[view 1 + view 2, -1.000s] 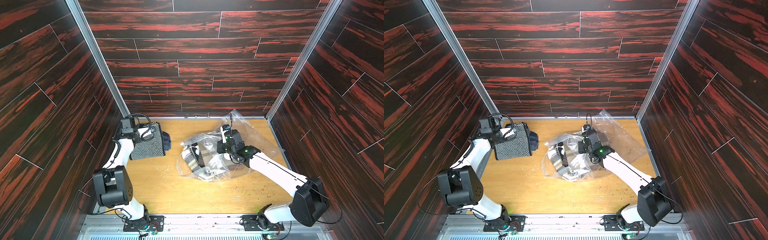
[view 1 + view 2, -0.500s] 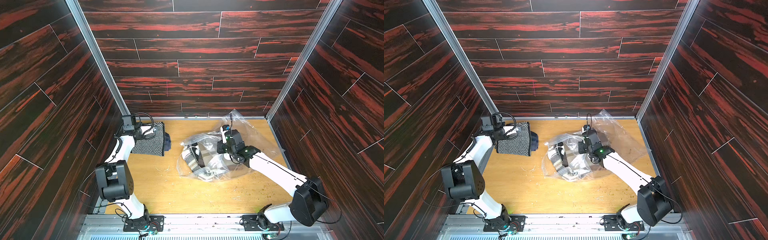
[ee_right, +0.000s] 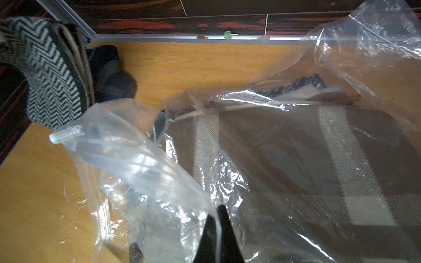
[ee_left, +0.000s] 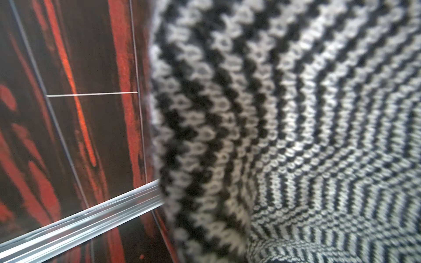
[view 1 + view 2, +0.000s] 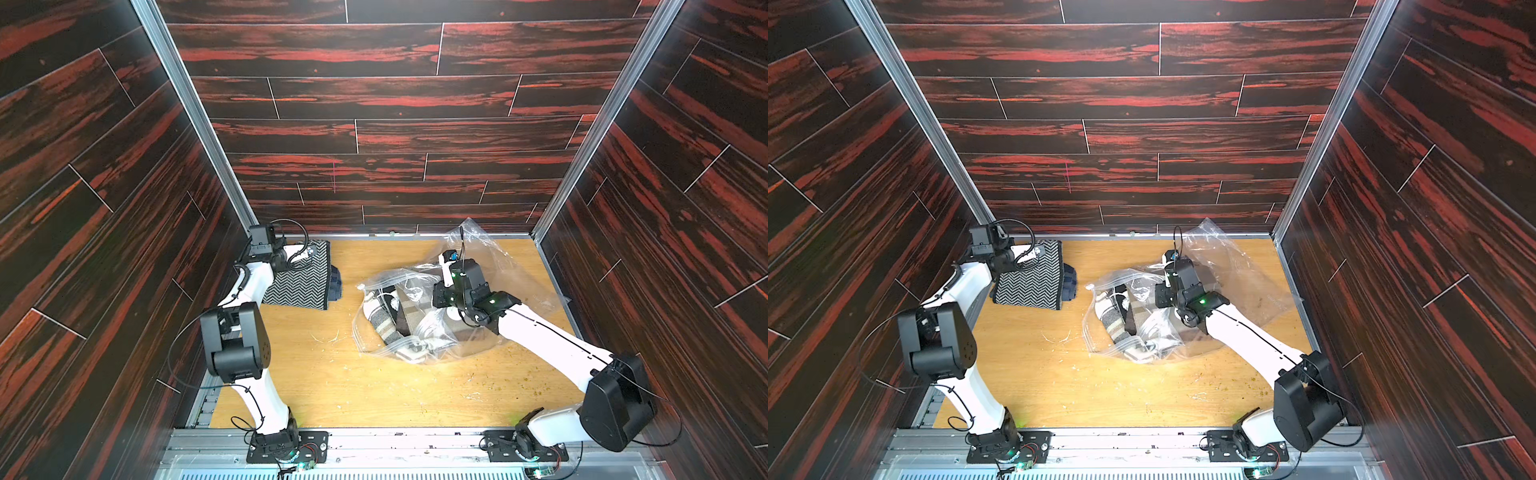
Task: Take the scarf out of the vacuum bag
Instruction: Place the scarf at the corner of the board.
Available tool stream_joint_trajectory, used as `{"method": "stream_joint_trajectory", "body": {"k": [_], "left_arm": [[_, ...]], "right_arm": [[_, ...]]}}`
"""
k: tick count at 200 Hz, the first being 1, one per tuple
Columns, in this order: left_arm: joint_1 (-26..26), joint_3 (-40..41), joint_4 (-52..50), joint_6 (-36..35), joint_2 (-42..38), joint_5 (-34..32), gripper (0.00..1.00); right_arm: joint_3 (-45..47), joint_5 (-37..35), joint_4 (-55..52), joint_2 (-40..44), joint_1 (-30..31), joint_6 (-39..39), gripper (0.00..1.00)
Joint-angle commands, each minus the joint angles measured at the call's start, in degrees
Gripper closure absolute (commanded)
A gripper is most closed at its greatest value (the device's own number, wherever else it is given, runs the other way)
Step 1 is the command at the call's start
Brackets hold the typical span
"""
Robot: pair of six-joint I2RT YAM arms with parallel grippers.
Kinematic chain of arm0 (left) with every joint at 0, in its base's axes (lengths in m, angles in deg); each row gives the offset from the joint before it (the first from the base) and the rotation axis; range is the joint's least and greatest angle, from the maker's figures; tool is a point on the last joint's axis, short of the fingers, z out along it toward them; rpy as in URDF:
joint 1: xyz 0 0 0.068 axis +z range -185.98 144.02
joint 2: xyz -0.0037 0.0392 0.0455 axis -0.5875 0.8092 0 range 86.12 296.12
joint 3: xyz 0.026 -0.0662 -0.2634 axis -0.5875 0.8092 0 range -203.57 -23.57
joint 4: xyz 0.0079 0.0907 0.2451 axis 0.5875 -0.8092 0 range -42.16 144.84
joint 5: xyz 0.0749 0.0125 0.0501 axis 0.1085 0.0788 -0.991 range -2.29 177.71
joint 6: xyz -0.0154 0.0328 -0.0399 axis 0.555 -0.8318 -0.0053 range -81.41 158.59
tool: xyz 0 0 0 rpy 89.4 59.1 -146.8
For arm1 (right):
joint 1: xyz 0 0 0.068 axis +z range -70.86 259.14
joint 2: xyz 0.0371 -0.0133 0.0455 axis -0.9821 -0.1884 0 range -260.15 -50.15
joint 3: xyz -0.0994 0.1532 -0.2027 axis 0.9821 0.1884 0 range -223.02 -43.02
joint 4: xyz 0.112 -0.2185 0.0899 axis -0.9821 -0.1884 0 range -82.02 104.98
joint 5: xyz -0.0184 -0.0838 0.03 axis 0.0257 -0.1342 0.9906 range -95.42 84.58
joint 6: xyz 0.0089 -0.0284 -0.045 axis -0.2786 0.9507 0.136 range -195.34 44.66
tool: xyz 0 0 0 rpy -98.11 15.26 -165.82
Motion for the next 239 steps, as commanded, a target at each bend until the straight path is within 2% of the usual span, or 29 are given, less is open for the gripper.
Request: {"method": "stream_joint_trajectory", "body": {"k": [1, 37, 69, 157, 200, 239], "left_arm": [[0.16, -2.97, 4.24, 2.11, 1.75, 1.33, 1.00], [0.16, -4.39, 8.71, 5.42, 5.57, 0.69, 1.00], [0.12, -6.53, 8.56, 4.04, 9.52, 1.08, 1.00], [0.12, -10.04, 11.95, 6.05, 16.90, 1.42, 1.00], [0.13, -12.11, 10.37, 5.17, 19.19, 1.53, 0.96], [0.06, -14.03, 10.81, 6.16, 20.96, 2.53, 0.84]], "right_arm": [[0.29, 2.18, -0.33, -0.87, -0.15, -0.32, 1.00], [0.45, 2.28, -0.21, -1.00, -0.15, -0.42, 1.00], [1.32, 2.23, 0.47, -0.91, -0.17, -0.13, 1.00], [1.58, 3.25, 0.98, -2.13, -0.14, 0.18, 1.00], [1.44, 3.99, 1.42, -2.76, -0.19, 0.01, 1.00], [1.20, 4.86, 1.68, -3.12, -0.15, -0.18, 1.00]]}}
